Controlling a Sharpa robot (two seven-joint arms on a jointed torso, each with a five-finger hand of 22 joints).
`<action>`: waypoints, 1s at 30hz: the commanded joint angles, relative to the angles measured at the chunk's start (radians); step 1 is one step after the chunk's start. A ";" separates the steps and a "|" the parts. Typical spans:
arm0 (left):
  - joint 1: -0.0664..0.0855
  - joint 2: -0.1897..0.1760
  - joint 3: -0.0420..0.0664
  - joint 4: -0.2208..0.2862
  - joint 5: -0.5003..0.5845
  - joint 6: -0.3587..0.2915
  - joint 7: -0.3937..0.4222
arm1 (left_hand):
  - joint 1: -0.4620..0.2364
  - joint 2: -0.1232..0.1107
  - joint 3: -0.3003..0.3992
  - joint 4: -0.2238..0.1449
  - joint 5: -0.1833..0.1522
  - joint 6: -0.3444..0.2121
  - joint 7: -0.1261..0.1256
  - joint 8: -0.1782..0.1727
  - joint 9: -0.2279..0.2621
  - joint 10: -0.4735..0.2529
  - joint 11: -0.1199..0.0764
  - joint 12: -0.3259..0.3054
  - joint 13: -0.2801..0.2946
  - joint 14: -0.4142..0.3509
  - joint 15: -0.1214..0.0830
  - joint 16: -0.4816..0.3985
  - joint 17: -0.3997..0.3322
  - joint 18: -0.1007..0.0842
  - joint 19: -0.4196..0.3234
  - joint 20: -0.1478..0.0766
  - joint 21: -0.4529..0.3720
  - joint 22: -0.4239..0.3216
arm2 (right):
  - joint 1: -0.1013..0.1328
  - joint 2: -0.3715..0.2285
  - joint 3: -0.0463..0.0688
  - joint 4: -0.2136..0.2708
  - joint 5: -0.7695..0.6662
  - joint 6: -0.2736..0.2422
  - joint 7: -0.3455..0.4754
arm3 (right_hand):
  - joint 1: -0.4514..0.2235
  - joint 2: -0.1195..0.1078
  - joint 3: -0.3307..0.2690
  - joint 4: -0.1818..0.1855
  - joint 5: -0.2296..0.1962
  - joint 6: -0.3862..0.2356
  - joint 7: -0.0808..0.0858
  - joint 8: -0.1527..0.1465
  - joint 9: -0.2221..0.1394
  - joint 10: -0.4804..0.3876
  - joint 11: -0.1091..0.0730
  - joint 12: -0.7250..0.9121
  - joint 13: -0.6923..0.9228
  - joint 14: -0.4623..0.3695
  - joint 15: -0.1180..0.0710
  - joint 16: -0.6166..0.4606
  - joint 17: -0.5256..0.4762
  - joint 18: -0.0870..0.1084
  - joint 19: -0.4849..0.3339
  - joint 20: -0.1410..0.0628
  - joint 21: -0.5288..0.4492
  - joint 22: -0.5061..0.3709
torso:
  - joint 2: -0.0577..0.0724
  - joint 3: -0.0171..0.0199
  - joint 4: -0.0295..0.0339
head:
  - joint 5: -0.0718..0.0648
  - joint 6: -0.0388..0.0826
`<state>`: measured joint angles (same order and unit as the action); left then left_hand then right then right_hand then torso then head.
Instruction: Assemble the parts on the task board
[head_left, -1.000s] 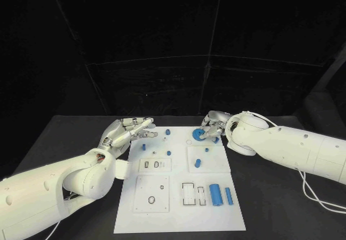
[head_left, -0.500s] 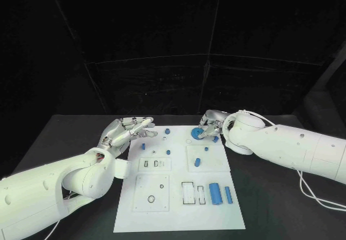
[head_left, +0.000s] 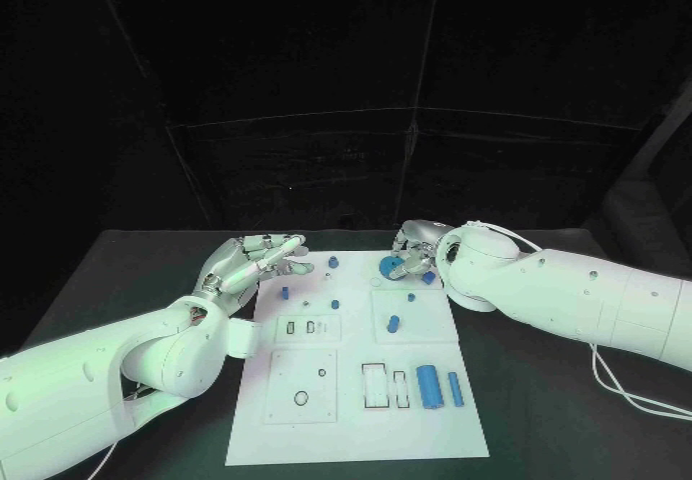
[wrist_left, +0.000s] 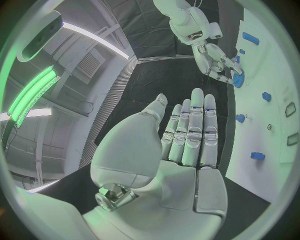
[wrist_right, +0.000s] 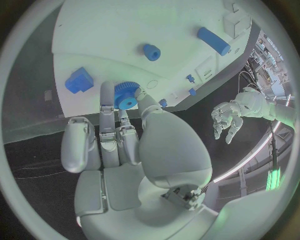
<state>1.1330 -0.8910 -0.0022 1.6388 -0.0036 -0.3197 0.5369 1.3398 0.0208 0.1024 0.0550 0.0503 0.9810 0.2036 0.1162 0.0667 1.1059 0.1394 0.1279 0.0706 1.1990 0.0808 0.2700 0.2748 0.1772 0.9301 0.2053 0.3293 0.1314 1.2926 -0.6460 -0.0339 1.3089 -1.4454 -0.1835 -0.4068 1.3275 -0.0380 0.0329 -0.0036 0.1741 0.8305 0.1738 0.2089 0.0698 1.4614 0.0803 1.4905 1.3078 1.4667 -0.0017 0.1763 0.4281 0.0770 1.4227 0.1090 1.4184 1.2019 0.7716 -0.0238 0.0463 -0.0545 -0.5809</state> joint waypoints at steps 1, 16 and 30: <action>0.001 0.000 0.000 0.001 -0.013 0.020 0.001 | 0.002 0.010 -0.001 -0.005 0.004 0.003 0.006 -0.006 -0.001 0.001 0.006 -0.002 -0.001 -0.003 0.008 -0.005 0.001 0.007 0.006 0.001 -0.005 -0.002 | 0.002 0.003 0.000 0.001 -0.030 -0.020 -0.018 | -0.009 -0.003 -0.004 0.004 -0.002 0.002 -0.005 0.009 0.000 0.043 0.001 0.010 0.157 0.021 0.006 -0.006 0.001 -0.009 0.009 -0.002 0.007 0.004 | 0.000 -0.0004 0.0006 | 0.001 -0.001; 0.001 0.000 0.000 0.000 -0.014 0.023 -0.004 | 0.003 0.010 0.000 -0.006 0.004 0.003 0.006 -0.007 -0.001 0.001 0.006 -0.003 -0.001 -0.003 0.008 -0.006 0.002 0.007 0.006 0.001 -0.005 -0.002 | 0.000 0.013 0.000 -0.002 -0.062 -0.041 -0.031 | 0.074 0.085 0.117 -0.055 -0.032 0.139 -0.035 0.054 0.007 0.064 -0.025 0.029 0.190 0.013 -0.015 -0.017 0.003 -0.012 0.014 -0.020 0.017 0.023 | 0.000 0.0000 -0.0004 | 0.003 -0.003; 0.001 -0.003 0.000 0.001 -0.014 0.025 -0.012 | 0.003 0.010 0.001 -0.007 0.004 0.003 0.006 -0.007 -0.001 0.001 0.006 -0.003 -0.001 -0.003 0.008 -0.006 0.002 0.007 0.006 0.001 -0.005 -0.002 | 0.000 0.002 0.000 0.078 -0.077 -0.119 -0.009 | 0.014 0.053 0.168 -0.063 -0.019 0.166 -0.037 0.023 -0.003 0.065 -0.027 0.028 0.192 0.018 -0.014 -0.019 0.006 -0.013 0.016 -0.021 0.022 0.033 | -0.001 -0.0011 0.0001 | 0.011 0.001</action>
<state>1.1330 -0.8930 -0.0023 1.6381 -0.0067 -0.3120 0.5251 1.3397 0.0208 0.1024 0.0550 0.0503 0.9810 0.2035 0.1162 0.0668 1.1059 0.1394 0.1279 0.0706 1.1954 0.0844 0.2701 0.2754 0.1772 0.9301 0.2052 0.3293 0.1308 1.2901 -0.6442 -0.0342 1.3773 -1.5073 -0.2515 -0.4281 1.3501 0.0177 0.1957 -0.0658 0.1519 0.9489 0.1627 0.2348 0.0668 1.4685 0.0587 1.5132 1.3077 1.4668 -0.0093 0.1625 0.4324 0.0773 1.4370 0.0946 1.4364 1.2346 0.7708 -0.0239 0.0460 -0.0452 -0.5802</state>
